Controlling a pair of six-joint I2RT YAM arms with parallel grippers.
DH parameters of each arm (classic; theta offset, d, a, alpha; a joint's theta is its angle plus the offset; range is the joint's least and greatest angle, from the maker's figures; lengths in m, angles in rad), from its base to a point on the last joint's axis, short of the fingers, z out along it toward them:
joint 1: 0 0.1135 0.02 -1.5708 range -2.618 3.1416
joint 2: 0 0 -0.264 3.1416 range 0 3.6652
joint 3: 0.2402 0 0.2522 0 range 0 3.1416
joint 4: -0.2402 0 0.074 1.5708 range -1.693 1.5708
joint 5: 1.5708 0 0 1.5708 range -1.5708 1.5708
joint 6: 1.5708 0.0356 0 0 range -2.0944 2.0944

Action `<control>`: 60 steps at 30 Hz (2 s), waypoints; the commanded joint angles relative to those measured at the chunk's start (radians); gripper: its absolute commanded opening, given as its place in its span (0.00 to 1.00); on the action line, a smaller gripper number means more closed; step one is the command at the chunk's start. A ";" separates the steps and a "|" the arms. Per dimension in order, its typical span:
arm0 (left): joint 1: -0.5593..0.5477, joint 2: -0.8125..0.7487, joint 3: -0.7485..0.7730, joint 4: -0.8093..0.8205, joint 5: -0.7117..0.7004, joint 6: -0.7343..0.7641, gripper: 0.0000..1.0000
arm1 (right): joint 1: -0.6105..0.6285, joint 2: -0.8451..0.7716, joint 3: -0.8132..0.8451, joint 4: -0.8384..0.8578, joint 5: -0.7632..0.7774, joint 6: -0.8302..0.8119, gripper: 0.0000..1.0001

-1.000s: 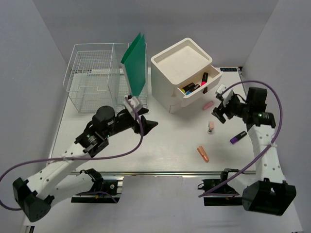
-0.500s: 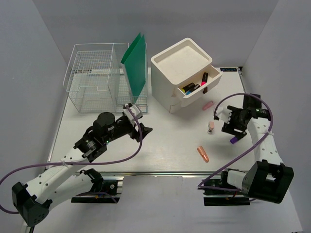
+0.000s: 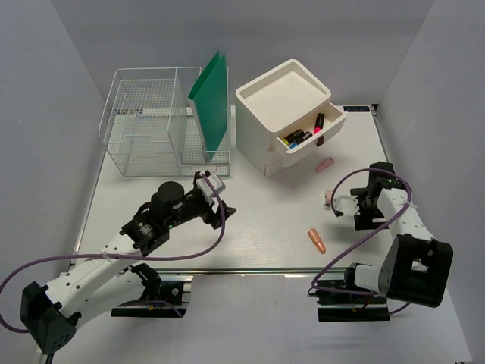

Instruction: Organize the desk

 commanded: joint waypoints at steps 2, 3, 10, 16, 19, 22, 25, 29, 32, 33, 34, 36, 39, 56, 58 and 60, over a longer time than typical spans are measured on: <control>0.005 -0.011 0.004 0.007 0.004 -0.011 0.87 | -0.006 0.046 0.006 0.108 0.022 -0.083 0.89; 0.005 -0.008 0.019 -0.013 0.006 -0.011 0.87 | -0.006 0.056 0.026 0.109 0.013 -0.083 0.89; 0.005 0.002 0.074 -0.088 -0.023 -0.021 0.87 | -0.006 0.143 0.060 0.143 -0.026 -0.127 0.89; 0.005 -0.018 0.054 -0.102 -0.037 -0.026 0.87 | -0.002 0.215 0.084 0.128 -0.041 -0.147 0.89; 0.005 -0.026 0.043 -0.105 -0.042 -0.025 0.87 | -0.003 0.260 0.110 0.110 -0.033 -0.149 0.87; 0.005 -0.034 0.024 -0.094 -0.043 -0.028 0.87 | -0.002 0.287 0.118 0.122 -0.024 -0.161 0.86; 0.005 -0.035 0.008 -0.079 -0.039 -0.037 0.86 | 0.003 0.323 0.130 0.097 -0.023 -0.193 0.82; 0.005 -0.035 -0.001 -0.067 -0.032 -0.043 0.87 | 0.010 0.353 0.142 0.064 -0.021 -0.203 0.78; 0.005 -0.043 -0.007 -0.062 -0.037 -0.041 0.86 | 0.012 0.367 0.132 0.063 -0.009 -0.201 0.77; 0.005 -0.043 -0.012 -0.059 -0.037 -0.043 0.87 | 0.010 0.372 0.127 0.068 -0.004 -0.199 0.77; 0.005 -0.044 -0.012 -0.059 -0.039 -0.041 0.87 | 0.012 0.372 0.121 0.073 -0.003 -0.198 0.77; 0.005 -0.038 -0.015 -0.056 -0.037 -0.041 0.87 | 0.009 0.375 0.097 0.097 -0.004 -0.199 0.76; 0.005 -0.038 -0.015 -0.056 -0.034 -0.043 0.86 | 0.010 0.381 0.061 0.129 0.002 -0.193 0.75; 0.005 -0.089 -0.050 -0.044 -0.049 -0.040 0.87 | 0.009 0.360 0.038 0.094 -0.116 -0.054 0.09; 0.005 -0.104 -0.059 -0.036 -0.052 -0.043 0.87 | 0.010 0.337 0.092 0.020 -0.185 -0.011 0.00; 0.005 -0.118 -0.070 -0.027 -0.051 -0.043 0.87 | 0.009 0.309 0.231 -0.054 -0.322 0.067 0.00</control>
